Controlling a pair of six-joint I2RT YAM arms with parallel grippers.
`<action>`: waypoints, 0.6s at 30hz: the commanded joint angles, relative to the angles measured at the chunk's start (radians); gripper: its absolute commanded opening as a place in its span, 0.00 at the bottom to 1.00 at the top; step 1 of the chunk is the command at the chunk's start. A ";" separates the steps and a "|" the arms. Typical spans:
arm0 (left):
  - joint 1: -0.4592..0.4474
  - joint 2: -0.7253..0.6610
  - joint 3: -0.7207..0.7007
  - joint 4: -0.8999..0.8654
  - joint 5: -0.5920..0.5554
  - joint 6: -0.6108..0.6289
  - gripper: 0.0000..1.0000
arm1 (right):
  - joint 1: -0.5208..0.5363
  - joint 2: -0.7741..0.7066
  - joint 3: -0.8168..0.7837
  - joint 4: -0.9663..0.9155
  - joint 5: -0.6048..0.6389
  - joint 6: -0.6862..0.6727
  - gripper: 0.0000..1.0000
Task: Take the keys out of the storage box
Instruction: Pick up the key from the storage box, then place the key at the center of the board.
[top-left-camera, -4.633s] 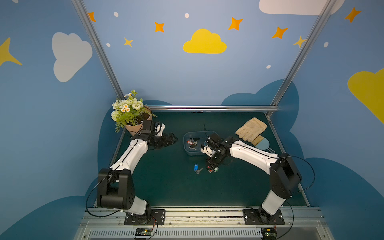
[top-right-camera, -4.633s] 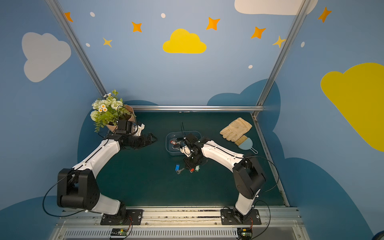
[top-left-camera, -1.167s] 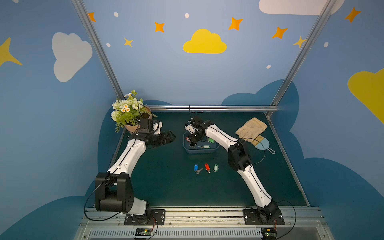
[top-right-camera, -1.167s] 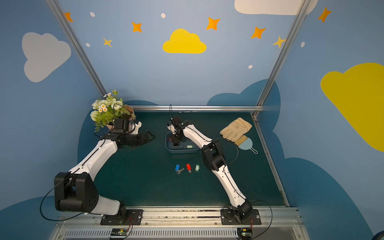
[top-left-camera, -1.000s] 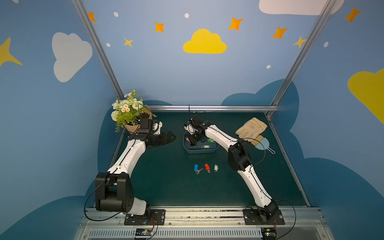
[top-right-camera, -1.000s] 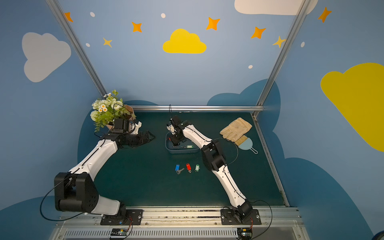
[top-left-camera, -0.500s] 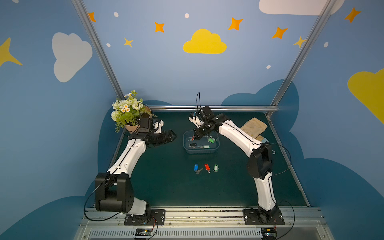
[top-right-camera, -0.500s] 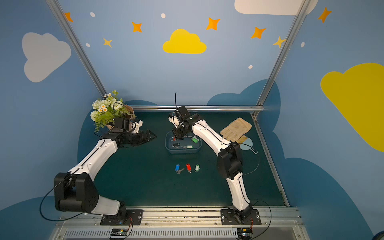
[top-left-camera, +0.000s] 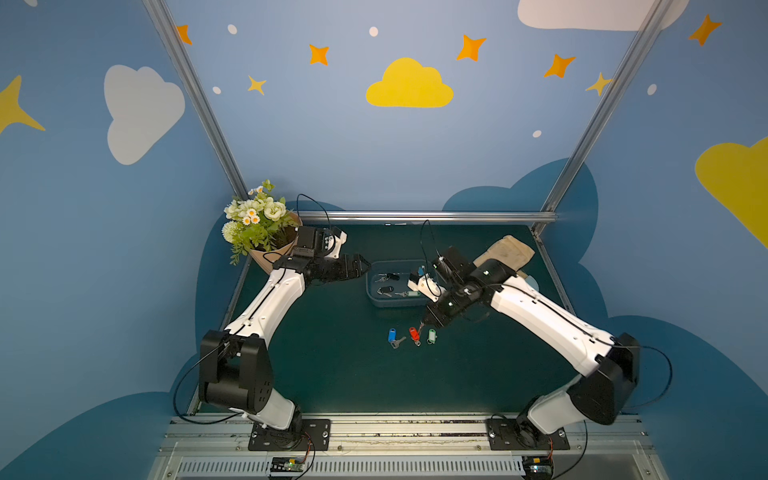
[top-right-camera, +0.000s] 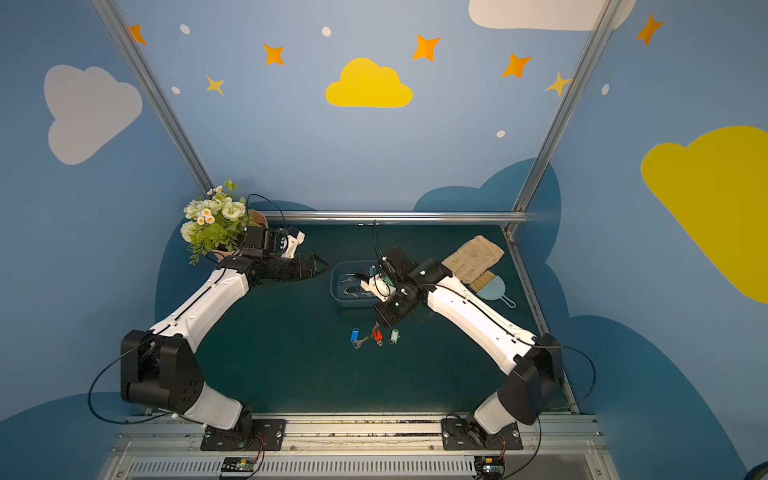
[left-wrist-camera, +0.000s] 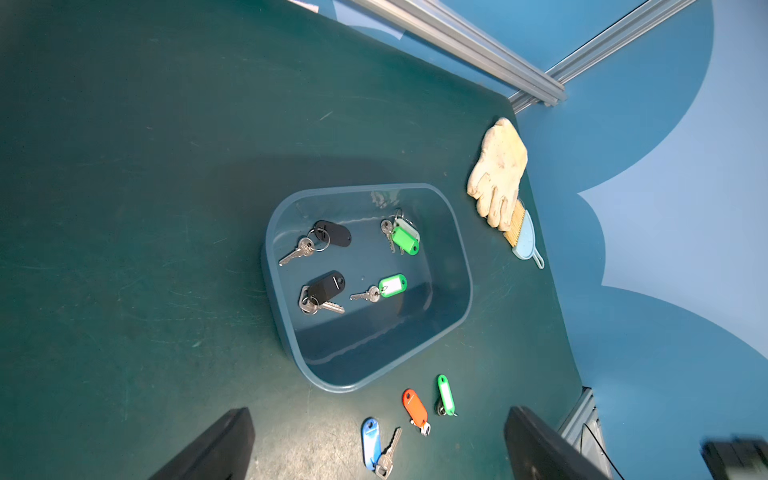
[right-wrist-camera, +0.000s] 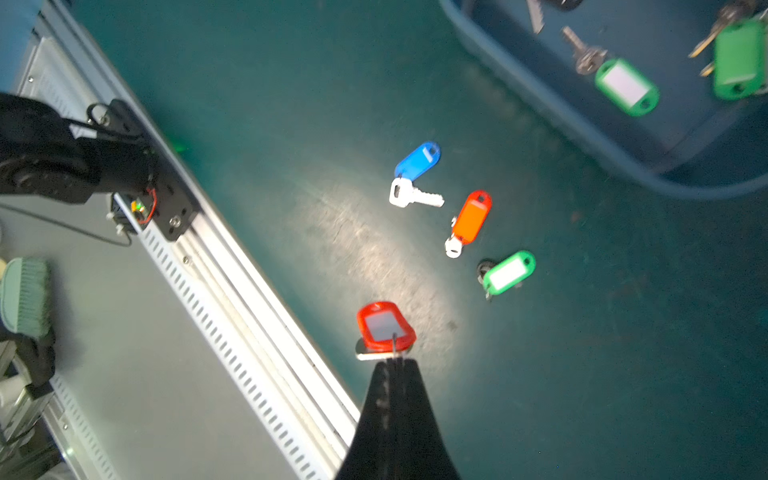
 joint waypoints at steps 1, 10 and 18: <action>-0.016 0.035 0.042 0.018 -0.003 -0.006 1.00 | 0.031 -0.077 -0.140 -0.070 -0.008 0.102 0.00; -0.052 0.092 0.077 0.009 -0.005 -0.003 1.00 | 0.053 -0.106 -0.366 0.051 0.034 0.265 0.00; -0.057 0.079 0.053 -0.001 -0.016 0.001 1.00 | 0.053 -0.024 -0.403 0.166 0.048 0.286 0.00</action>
